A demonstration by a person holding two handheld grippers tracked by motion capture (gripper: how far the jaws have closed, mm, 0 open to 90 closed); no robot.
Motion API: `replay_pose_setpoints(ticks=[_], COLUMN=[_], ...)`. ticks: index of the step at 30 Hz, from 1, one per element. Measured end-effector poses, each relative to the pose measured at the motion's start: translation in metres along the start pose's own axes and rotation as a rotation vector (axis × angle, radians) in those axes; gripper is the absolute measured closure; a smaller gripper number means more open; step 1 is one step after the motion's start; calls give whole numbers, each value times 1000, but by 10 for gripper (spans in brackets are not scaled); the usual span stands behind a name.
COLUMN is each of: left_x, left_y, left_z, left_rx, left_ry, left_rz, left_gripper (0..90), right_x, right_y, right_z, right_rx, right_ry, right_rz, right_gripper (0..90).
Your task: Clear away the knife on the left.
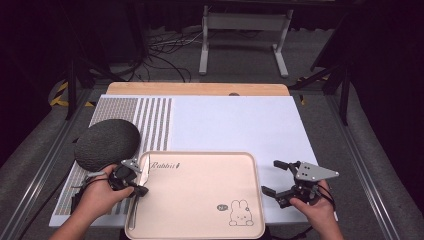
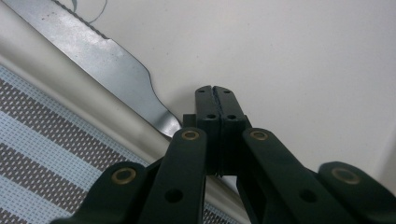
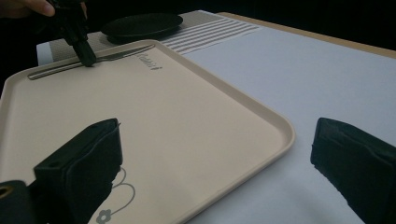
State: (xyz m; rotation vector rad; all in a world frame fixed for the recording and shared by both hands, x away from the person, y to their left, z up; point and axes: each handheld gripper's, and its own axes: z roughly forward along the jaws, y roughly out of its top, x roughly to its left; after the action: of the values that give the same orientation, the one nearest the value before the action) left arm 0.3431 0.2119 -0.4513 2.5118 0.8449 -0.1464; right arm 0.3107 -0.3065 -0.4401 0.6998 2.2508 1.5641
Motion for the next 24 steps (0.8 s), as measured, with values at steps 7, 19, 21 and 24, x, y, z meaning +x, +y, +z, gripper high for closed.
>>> replay_pose_setpoints(ticks=[7, 19, 21, 24], left_x=[1, -5, -7, -10], left_y=[1, 13, 14, 14], left_z=[0, -16, -22, -31], left_rx=[7, -105, -151, -226], left_ry=[-16, -4, 16, 51], left_rz=[-8, 27, 41, 62], left_gripper=[900, 431, 279, 149], right_x=[0, 0, 0, 1], right_y=[0, 0, 0, 0], right_z=[0, -2, -2, -2], right_rx=[1, -4, -2, -4], right_ry=[-1, -8, -7, -9], right_rz=[1, 5, 4, 6], right_gripper=[31, 31, 30, 31])
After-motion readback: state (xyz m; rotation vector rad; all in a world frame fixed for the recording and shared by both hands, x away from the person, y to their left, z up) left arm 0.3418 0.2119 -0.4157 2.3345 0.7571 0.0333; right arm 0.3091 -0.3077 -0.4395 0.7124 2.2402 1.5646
